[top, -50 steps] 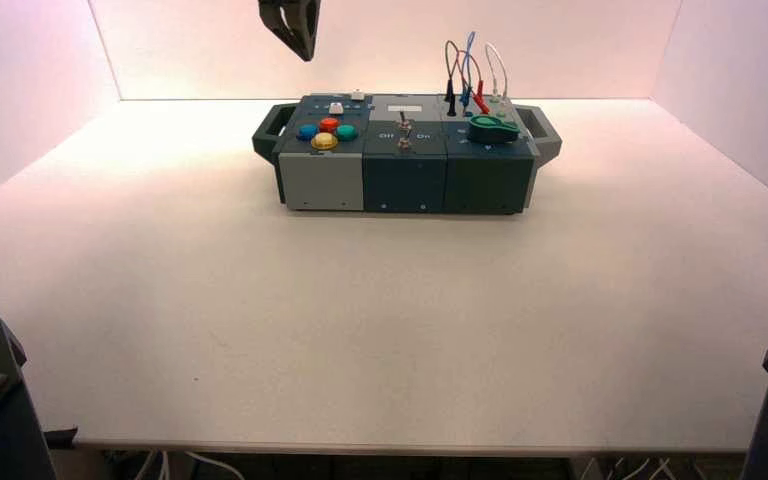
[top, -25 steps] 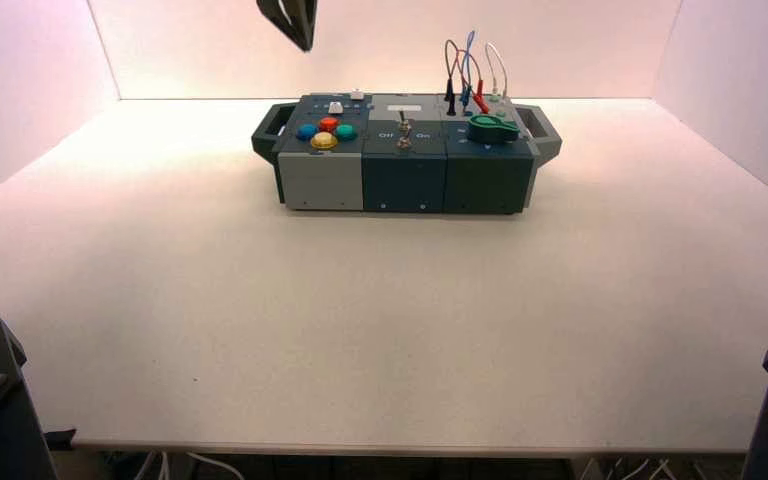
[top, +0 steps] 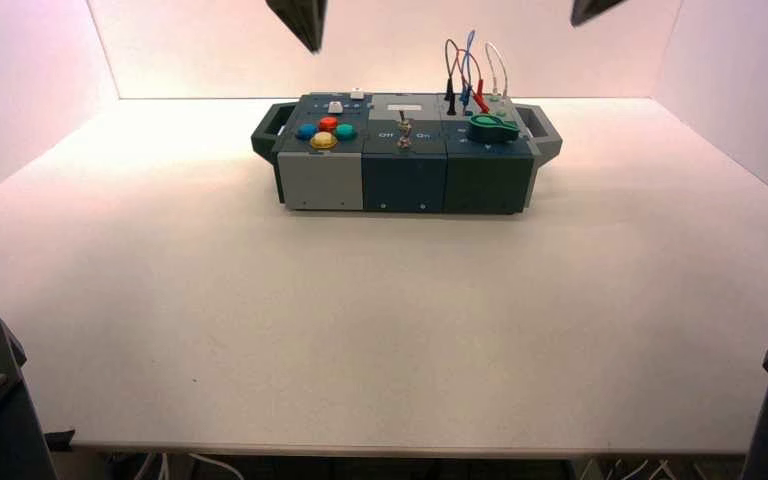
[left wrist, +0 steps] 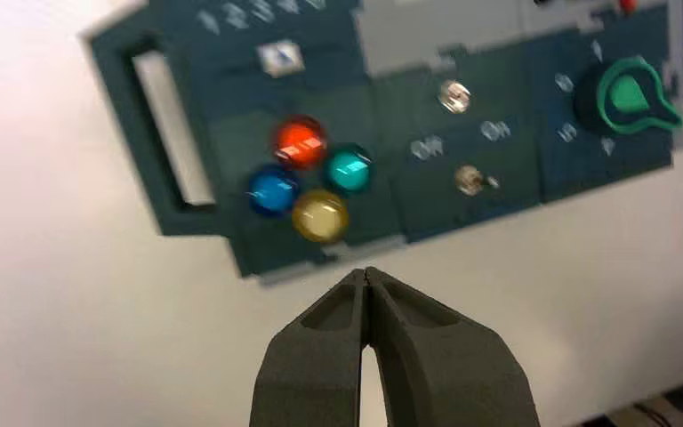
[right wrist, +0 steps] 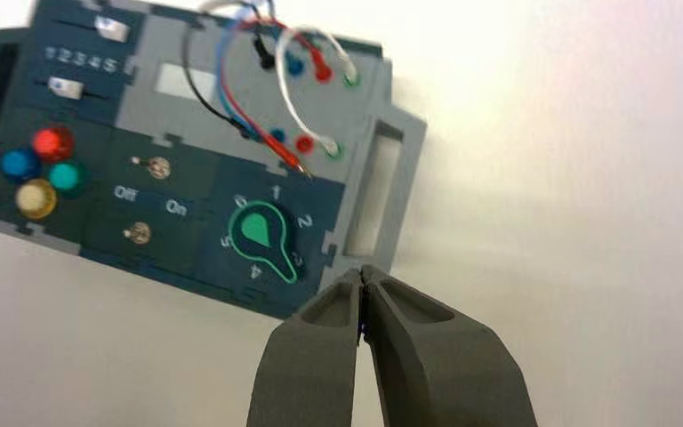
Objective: Flip the bottom switch off with the left gripper.
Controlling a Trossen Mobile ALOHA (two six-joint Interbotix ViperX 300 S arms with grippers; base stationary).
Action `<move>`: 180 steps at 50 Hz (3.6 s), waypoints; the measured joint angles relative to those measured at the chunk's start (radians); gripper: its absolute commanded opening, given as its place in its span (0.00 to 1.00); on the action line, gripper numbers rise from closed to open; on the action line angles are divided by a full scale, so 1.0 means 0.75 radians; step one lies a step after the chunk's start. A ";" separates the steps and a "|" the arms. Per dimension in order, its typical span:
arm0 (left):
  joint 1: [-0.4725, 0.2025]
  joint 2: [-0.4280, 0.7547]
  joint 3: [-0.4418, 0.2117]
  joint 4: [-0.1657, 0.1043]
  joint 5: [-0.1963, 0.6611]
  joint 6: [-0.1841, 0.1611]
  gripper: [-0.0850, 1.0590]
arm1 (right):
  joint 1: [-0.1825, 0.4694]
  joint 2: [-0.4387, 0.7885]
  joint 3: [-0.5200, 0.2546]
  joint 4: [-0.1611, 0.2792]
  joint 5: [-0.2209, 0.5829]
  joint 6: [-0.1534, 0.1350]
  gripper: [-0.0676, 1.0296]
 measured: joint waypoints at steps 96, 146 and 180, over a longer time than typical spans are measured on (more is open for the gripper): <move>-0.260 0.243 -0.098 -0.063 -0.176 -0.303 0.05 | 0.000 0.755 -0.468 -0.008 0.074 0.014 0.04; -0.260 0.366 -0.147 -0.008 -0.243 -0.323 0.05 | 0.002 0.761 -0.468 -0.018 0.063 0.012 0.04; -0.223 0.368 -0.119 0.059 -0.260 -0.374 0.05 | 0.004 0.759 -0.464 -0.039 0.053 0.012 0.04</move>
